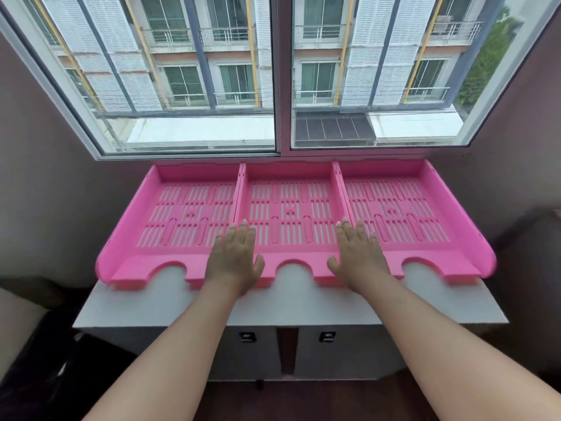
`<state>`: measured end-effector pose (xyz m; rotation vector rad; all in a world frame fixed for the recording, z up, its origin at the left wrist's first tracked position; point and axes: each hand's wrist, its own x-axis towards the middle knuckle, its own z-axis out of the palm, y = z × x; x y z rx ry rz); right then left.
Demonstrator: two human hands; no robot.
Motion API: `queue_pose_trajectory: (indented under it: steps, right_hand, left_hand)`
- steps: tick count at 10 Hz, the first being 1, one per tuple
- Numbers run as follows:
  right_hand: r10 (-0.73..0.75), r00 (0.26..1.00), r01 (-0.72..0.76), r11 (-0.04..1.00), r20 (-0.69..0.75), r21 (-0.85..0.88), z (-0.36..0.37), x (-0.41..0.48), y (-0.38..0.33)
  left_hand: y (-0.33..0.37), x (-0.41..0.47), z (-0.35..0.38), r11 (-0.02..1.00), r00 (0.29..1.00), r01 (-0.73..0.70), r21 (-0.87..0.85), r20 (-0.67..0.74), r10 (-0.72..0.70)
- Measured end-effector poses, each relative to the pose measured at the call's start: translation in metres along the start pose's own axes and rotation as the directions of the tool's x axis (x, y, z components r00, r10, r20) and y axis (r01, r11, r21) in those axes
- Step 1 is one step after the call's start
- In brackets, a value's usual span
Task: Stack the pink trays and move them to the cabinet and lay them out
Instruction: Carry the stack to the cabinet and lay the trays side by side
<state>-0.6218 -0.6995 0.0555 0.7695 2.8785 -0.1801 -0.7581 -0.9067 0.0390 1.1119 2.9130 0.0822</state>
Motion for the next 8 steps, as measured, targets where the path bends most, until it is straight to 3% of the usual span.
queue_pose_trajectory:
  steps: [2,3,4,5,7,8]
  right_hand:
    - [-0.016,0.999,0.013,0.996,-0.03,-0.085,0.032,-0.052,-0.01]
    - [-0.001,0.999,-0.002,0.998,-0.048,-0.064,0.047,-0.074,-0.014]
    - [-0.001,0.999,0.003,0.998,-0.045,0.055,0.063,-0.093,-0.018]
    - [0.02,0.998,-0.012,0.991,-0.061,0.134,0.075,-0.103,-0.02]
    - [0.045,0.998,-0.036,0.987,-0.054,0.156,0.08,-0.099,-0.019]
    - [0.069,0.994,-0.043,0.956,-0.079,0.289,0.069,-0.1,-0.021]
  left_hand:
    - [-0.001,-0.066,0.021,0.976,0.985,-0.172,0.136,0.055,0.166]
    - [-0.003,-0.09,0.036,0.983,0.983,-0.175,0.063,0.06,0.171]
    - [-0.004,-0.102,0.042,0.989,0.989,-0.148,0.025,0.029,0.148]
    - [-0.008,-0.108,0.045,0.998,0.999,-0.029,-0.063,-0.019,0.028]
    - [-0.015,-0.111,0.055,0.995,0.999,0.014,-0.101,-0.034,-0.017]
    - [-0.013,-0.113,0.055,0.988,0.999,0.043,-0.146,-0.02,-0.047]
